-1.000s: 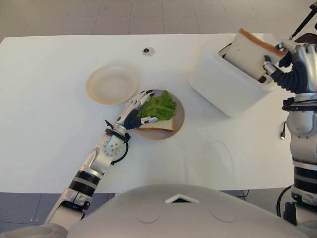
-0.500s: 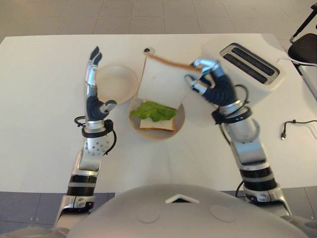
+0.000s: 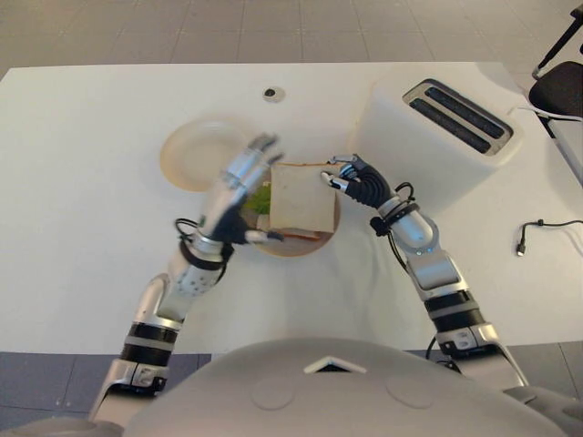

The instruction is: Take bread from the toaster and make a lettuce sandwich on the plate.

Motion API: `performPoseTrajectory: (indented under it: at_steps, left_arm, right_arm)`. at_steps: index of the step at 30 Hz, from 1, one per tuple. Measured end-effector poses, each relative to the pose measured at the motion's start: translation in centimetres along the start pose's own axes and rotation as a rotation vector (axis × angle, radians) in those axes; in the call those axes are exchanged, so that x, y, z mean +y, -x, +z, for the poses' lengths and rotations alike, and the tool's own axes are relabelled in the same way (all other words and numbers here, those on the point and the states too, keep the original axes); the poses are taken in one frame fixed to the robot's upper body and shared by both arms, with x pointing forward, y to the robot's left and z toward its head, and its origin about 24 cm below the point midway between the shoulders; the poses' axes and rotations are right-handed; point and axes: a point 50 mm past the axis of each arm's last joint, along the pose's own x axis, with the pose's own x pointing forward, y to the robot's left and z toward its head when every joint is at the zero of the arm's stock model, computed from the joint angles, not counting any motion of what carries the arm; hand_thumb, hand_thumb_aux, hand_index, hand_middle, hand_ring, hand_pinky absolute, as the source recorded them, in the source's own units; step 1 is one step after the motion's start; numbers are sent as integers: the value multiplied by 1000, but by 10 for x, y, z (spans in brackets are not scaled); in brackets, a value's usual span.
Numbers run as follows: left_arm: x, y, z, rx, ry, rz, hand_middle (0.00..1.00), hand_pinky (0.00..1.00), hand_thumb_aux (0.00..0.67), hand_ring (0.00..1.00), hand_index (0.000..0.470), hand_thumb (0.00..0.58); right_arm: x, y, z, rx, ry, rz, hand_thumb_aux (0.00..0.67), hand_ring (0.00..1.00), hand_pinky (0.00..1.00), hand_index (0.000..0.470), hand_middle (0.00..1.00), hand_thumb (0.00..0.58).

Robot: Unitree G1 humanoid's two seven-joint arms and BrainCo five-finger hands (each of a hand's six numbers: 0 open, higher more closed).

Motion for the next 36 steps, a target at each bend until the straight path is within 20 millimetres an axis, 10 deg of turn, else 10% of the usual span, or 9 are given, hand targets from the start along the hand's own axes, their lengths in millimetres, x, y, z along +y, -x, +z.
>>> performPoseTrajectory:
  at_steps: [6, 7, 8, 16, 19, 21, 22, 24, 36]
  left_arm:
    - [-32, 2, -16, 7, -21, -298, 0, 0, 0, 0, 0, 0]
    - [-33, 2, -17, 5, -24, -313, 0, 0, 0, 0, 0, 0]
    - [-33, 2, -19, 8, -25, -323, 0, 0, 0, 0, 0, 0]
    - [-25, 12, -35, 116, -30, -339, 0, 0, 213, 0, 149, 310]
    - [-16, 15, -37, 154, -27, -263, 0, 0, 418, 0, 293, 498]
    - [-9, 12, -36, 166, 4, -165, 0, 0, 544, 0, 382, 559]
    - [-4, 7, -33, 153, 46, -90, 0, 0, 646, 0, 453, 579]
    - [10, -10, -14, 50, 180, 110, 1000, 1000, 670, 1000, 470, 580]
    - [26, 88, -22, 350, 314, -199, 1000, 1000, 670, 1000, 470, 580]
  right_arm:
    - [10, 1, -3, 22, 112, 27, 670, 1000, 1000, 470, 1000, 580]
    - [9, 3, -5, 32, 130, 29, 413, 588, 588, 289, 588, 494]
    - [9, 4, -6, 39, 157, 32, 0, 0, 0, 0, 0, 0]
    - [-52, 15, 27, -148, 459, -339, 0, 0, 0, 0, 0, 0]
    - [-52, 24, 34, -196, 487, -356, 0, 1000, 1000, 0, 1000, 0]
    - [-41, 28, 33, -204, 473, -293, 32, 1000, 1000, 22, 1000, 53]
    - [-34, 28, 32, -210, 455, -255, 384, 1000, 1000, 269, 1000, 474]
    - [-24, 28, 33, -223, 413, -179, 565, 1000, 1000, 396, 1000, 566]
    - [67, 49, 55, -405, 42, 487, 670, 1000, 1000, 470, 1000, 580]
